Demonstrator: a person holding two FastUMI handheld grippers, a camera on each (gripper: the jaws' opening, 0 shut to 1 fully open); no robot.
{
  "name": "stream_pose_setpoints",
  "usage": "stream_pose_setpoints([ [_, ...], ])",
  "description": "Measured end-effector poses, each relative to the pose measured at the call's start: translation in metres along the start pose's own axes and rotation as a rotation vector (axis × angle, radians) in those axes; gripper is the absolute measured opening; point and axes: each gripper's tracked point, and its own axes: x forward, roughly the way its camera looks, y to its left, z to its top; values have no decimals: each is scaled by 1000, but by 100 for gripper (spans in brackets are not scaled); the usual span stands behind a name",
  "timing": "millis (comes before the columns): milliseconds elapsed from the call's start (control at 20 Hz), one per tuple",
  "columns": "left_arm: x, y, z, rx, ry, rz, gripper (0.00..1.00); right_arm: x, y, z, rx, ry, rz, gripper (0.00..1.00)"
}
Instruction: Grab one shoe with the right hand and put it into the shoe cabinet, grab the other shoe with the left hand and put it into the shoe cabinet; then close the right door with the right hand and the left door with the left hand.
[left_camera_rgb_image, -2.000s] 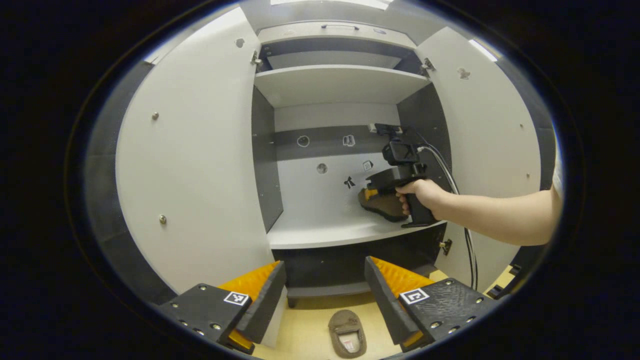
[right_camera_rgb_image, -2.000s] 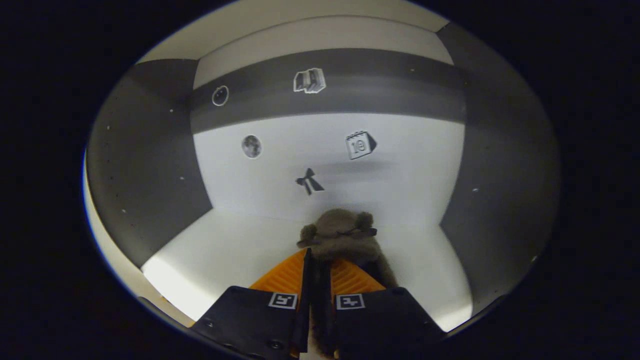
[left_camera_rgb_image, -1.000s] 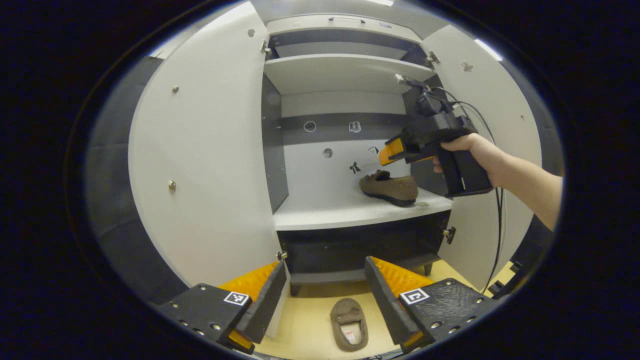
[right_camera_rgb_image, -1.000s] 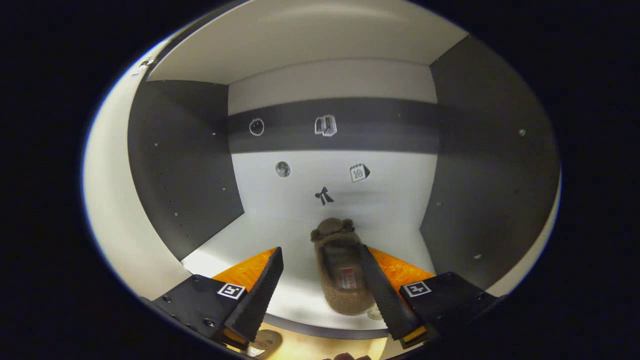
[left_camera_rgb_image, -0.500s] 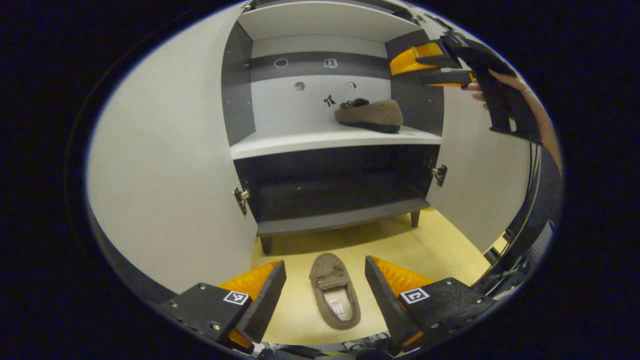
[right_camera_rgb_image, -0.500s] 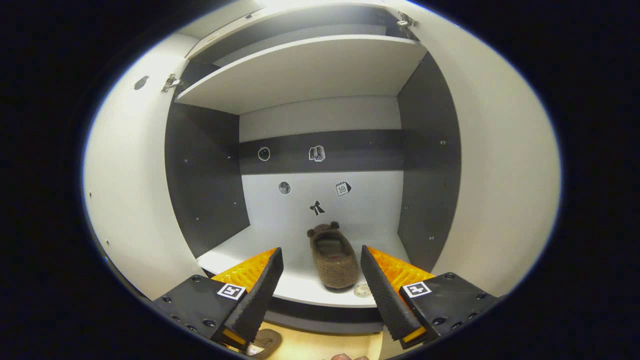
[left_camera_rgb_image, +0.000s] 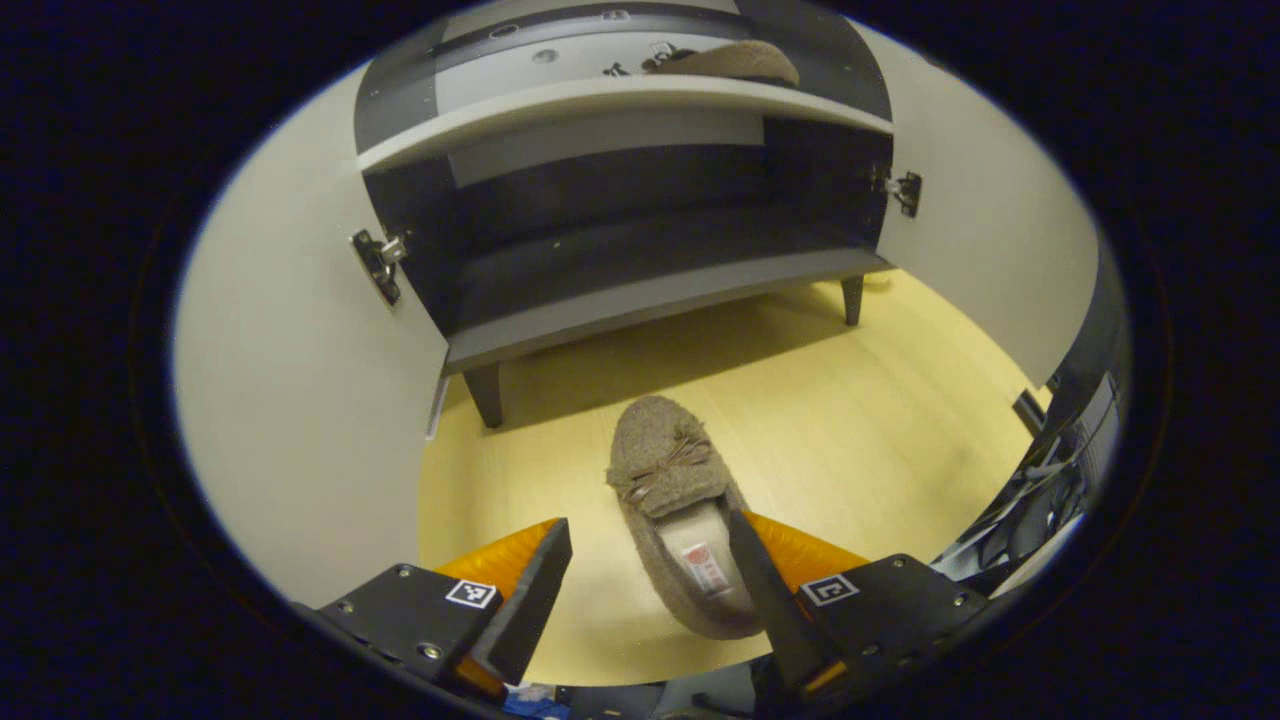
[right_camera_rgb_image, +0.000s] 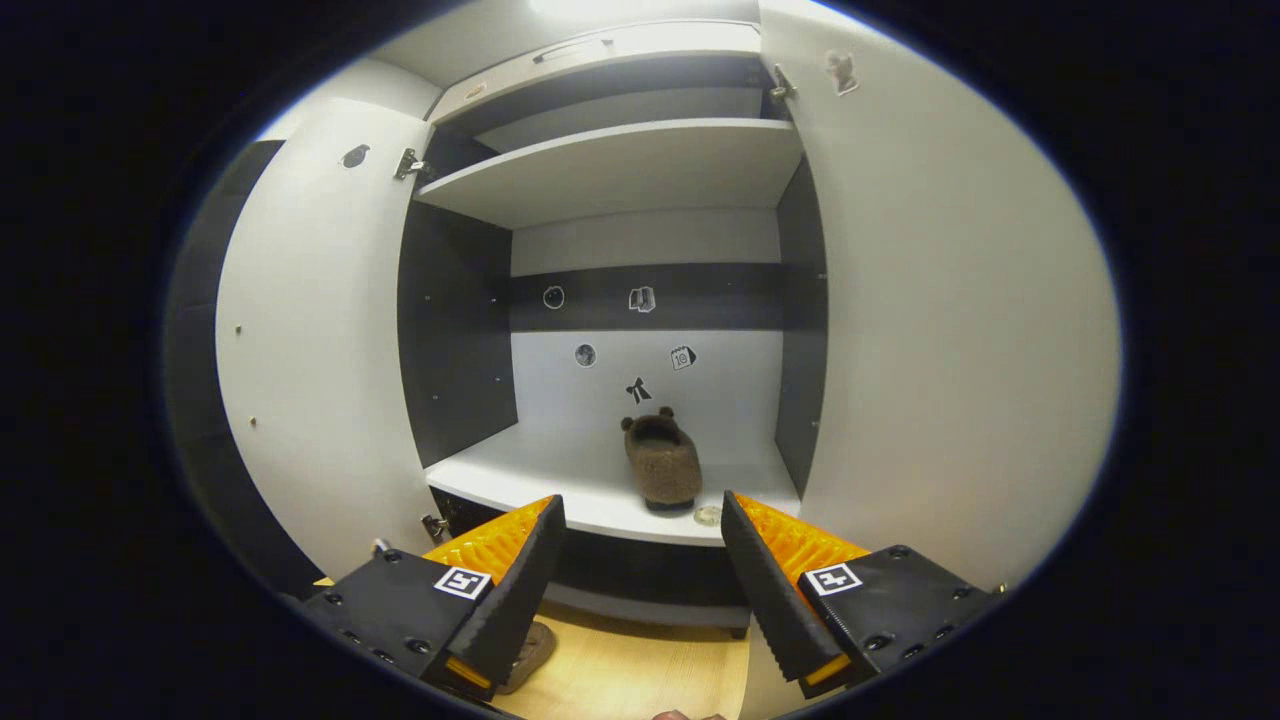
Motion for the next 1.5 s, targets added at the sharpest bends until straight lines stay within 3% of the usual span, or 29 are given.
stream_pose_setpoints([
  [100, 19, 5, -8, -8, 33, -3, 94, -20, -2, -8, 38, 6, -12, 98],
  [400, 54, 2, -12, 2, 88, -60, 93, -63, 6, -34, 83, 42, -39, 98],
  [500, 65, 6, -11, 10, 97, -55, 76, -72, 5, -33, 47, 43, -56, 98],
  [600, 77, -1, -18, -26, 138, -97, 58, -93, 1, -29, 21, 35, -90, 98],
  [650, 79, 0, -16, -26, 135, -101, 45, -101, -4, -29, 13, 35, -111, 98],
  [750, 77, -1, -13, -17, 127, -126, 43, -121, -20, -35, -9, 46, -177, 98],
  [850, 79, 16, -12, -46, 108, -73, 23, -142, -42, -43, -1, 71, -271, 99],
  [900, 79, 16, -13, -76, 114, -73, 6, -154, -53, -47, 12, 86, -313, 94],
  [1000, 75, 18, -15, -95, 121, -89, 6, -178, -78, -52, 39, 99, -414, 99],
  [1250, 63, 17, -11, -163, 115, -121, 5, -230, -137, -44, 45, 74, -622, 99],
  [1350, 47, 16, -6, -140, 100, -108, 5, -241, -158, -35, 41, 55, -668, 99],
  [1400, 43, 11, -3, -135, 93, -102, 5, -245, -168, -30, 41, 43, -684, 94],
  [1500, 39, 5, 4, -137, 81, -101, 5, -248, -188, -25, 31, 29, -713, 99],
])
